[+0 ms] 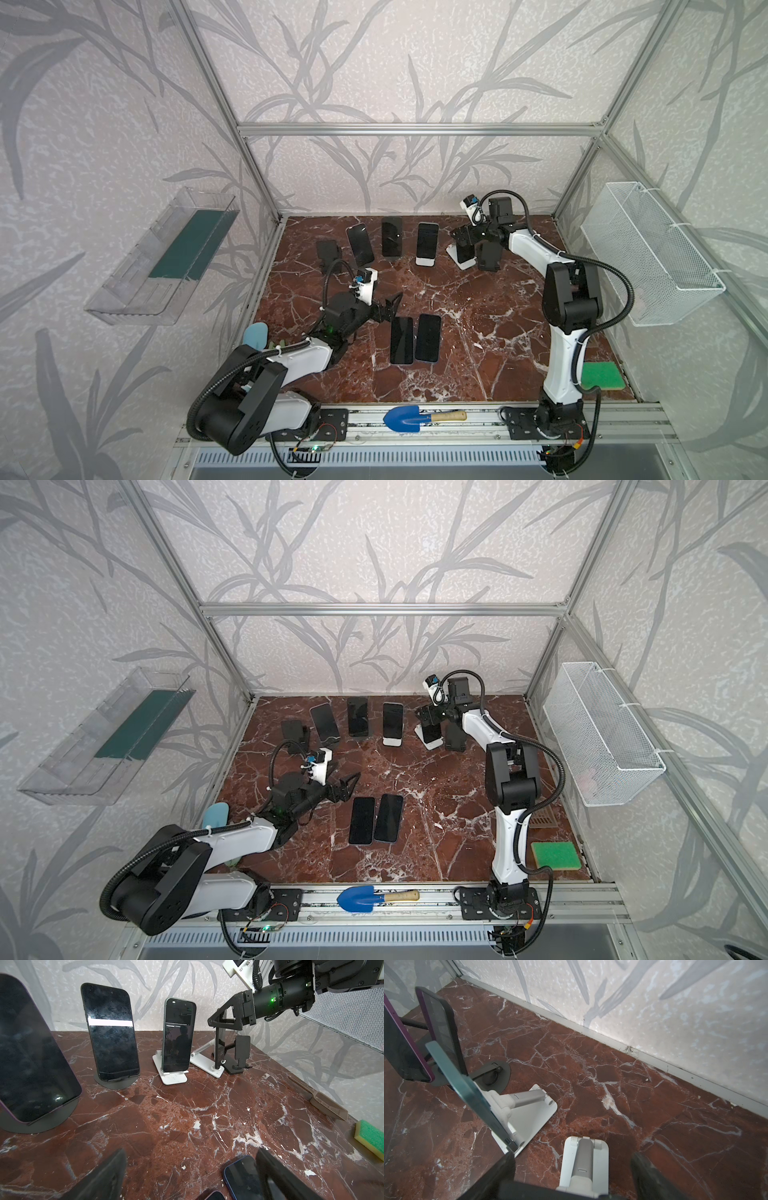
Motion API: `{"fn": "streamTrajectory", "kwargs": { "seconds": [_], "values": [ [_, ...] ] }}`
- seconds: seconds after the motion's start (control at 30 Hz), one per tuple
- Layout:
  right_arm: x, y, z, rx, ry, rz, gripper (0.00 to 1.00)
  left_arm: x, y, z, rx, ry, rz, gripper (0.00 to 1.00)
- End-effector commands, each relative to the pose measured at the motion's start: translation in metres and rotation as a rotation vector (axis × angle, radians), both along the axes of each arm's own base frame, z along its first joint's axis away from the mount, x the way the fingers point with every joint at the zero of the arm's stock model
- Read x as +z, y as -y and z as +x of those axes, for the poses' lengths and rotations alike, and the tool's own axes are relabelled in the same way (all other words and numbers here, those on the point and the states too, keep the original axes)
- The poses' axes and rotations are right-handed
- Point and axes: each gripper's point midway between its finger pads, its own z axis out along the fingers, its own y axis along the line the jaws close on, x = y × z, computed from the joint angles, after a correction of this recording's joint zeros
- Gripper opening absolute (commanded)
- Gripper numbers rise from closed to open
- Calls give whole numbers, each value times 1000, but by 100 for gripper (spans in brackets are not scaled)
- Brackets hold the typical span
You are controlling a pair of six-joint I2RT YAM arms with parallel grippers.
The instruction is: Remove the phone from the phone stand
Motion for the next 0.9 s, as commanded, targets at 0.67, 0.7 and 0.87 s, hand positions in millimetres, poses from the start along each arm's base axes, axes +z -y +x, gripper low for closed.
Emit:
{"fn": "streamTrajectory", "kwargs": {
  "seconds": [0.67,0.7,0.87],
  "values": [
    [3,-8,-9,4,23,62,68,14,5,9,-4,41,-8,97],
    [2,-8,-9,4,22,63,67,14,5,9,-4,41,-7,97],
    [7,-12,-12,-1,19,69,65,13,5,9,-2,37,-7,97]
  ]
}}
